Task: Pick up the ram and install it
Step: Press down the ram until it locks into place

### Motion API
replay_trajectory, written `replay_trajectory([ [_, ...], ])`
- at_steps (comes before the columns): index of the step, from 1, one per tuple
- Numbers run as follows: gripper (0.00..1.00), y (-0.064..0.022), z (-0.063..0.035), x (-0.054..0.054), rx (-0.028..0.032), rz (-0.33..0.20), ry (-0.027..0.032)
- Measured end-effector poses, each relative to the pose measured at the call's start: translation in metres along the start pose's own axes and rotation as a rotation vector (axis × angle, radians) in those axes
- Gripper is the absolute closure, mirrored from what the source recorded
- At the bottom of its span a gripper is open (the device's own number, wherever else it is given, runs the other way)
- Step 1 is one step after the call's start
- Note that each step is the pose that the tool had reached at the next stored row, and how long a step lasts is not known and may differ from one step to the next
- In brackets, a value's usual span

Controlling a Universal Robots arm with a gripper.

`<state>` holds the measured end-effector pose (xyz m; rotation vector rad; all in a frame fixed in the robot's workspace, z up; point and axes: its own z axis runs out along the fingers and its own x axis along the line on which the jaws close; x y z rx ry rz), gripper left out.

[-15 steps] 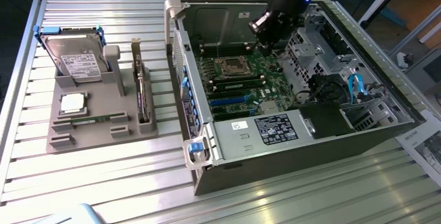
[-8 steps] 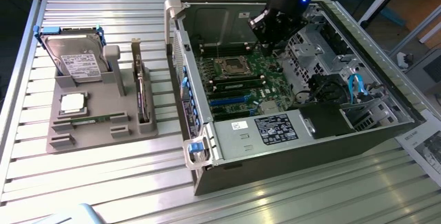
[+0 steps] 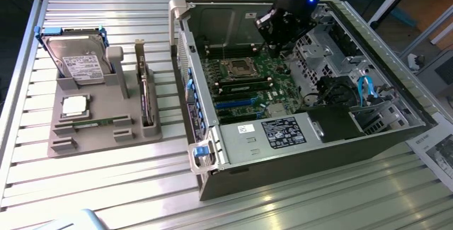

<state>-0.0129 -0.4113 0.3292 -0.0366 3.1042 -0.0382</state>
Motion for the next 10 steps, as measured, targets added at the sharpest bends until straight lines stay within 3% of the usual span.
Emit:
replay_trajectory([
  [4, 0.9, 0.0, 0.0001, 0.0, -0.0047, 0.0, 0.0195],
  [10, 0.9, 0.0, 0.0001, 0.0, -0.005, 0.0, 0.0219],
])
